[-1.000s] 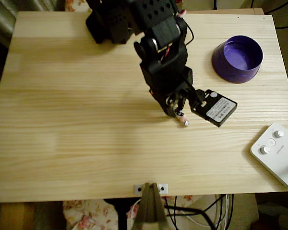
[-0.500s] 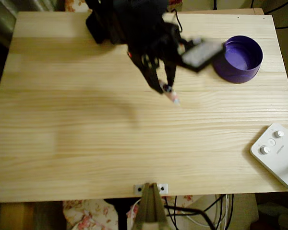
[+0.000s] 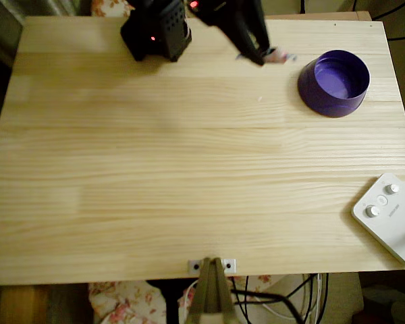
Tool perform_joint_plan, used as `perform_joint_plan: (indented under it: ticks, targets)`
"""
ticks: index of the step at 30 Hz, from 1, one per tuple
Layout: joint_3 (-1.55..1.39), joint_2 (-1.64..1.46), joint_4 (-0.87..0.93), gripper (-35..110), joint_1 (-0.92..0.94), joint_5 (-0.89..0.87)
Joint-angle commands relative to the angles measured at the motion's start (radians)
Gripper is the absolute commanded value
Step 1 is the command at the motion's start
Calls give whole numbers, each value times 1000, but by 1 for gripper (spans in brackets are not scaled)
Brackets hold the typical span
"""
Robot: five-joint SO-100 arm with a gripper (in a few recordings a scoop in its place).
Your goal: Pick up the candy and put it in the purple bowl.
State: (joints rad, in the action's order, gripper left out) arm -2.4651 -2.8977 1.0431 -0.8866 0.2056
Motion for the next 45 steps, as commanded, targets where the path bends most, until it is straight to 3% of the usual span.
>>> perform_joint_plan:
  ticks: [1, 9, 18, 32, 45]
  targets:
    - [94, 51, -77, -1, -127, 11]
    - [298, 483, -302, -1, -259, -37]
    - [511, 927, -488, -1, -255, -80]
    - [469, 959, -488, 0, -333, -167]
    - [601, 1140, -534, -1, -383, -186]
